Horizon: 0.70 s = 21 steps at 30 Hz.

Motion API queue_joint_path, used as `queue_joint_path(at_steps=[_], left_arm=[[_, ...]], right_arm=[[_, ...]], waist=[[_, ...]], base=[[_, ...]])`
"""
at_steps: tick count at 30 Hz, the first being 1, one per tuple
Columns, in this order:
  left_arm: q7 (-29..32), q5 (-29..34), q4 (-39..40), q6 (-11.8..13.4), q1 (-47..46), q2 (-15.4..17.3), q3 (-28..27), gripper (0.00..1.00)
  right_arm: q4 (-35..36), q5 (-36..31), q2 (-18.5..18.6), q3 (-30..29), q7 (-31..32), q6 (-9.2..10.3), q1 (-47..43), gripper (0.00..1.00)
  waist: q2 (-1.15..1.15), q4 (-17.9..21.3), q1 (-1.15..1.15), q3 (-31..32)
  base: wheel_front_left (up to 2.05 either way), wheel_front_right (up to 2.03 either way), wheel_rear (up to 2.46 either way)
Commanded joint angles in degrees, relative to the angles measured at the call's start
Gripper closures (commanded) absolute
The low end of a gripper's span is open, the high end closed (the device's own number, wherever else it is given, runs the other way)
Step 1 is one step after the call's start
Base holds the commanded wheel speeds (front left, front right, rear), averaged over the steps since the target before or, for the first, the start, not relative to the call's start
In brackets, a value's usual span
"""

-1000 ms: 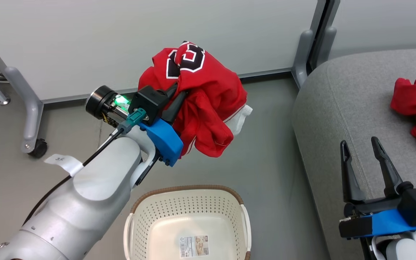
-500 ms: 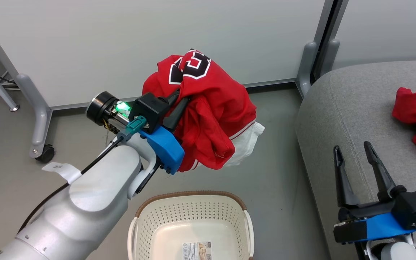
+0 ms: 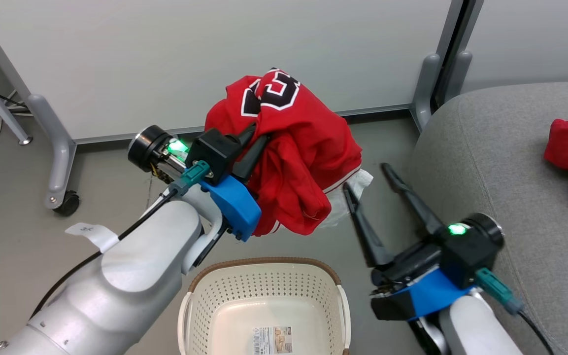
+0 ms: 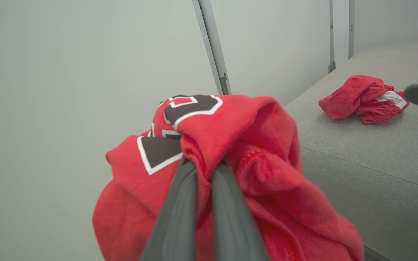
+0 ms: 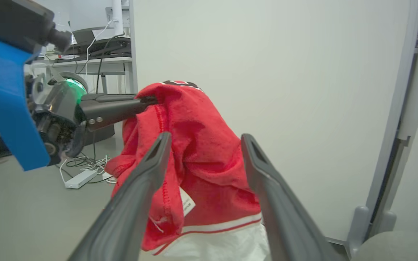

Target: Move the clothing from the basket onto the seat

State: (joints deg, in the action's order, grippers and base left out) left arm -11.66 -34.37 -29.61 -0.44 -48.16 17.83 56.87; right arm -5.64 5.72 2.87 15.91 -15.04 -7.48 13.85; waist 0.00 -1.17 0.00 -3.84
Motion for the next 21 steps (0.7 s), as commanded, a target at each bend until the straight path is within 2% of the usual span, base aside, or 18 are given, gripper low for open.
queue_joint_path(at_steps=[1, 8, 21], left_arm=[[0.07, -0.20, 0.31, 0.31, 0.37, -0.56, 0.31, 1.00], [-0.19, 0.27, 0.59, 0.09, -0.97, -1.93, 1.02, 1.00], [-0.94, 1.06, 1.11, -0.45, -2.83, -5.11, 2.56, 1.00]], right_arm=[[-1.01, 0.59, 0.03, 2.16, -0.22, -0.03, 2.04, 0.00], [-5.59, 1.73, 0.05, 6.95, -0.22, -0.03, 7.00, 0.00], [-23.43, 5.09, 0.04, 10.95, -0.21, -0.03, 17.06, 0.00]], waist=[[0.00, -0.35, 0.00, -0.15], [0.00, -1.74, 0.00, -1.08], [0.00, -4.75, 0.00, -2.83]], base=[[0.00, 0.00, 0.00], [0.00, 0.00, 0.00], [0.00, 0.00, 0.00]])
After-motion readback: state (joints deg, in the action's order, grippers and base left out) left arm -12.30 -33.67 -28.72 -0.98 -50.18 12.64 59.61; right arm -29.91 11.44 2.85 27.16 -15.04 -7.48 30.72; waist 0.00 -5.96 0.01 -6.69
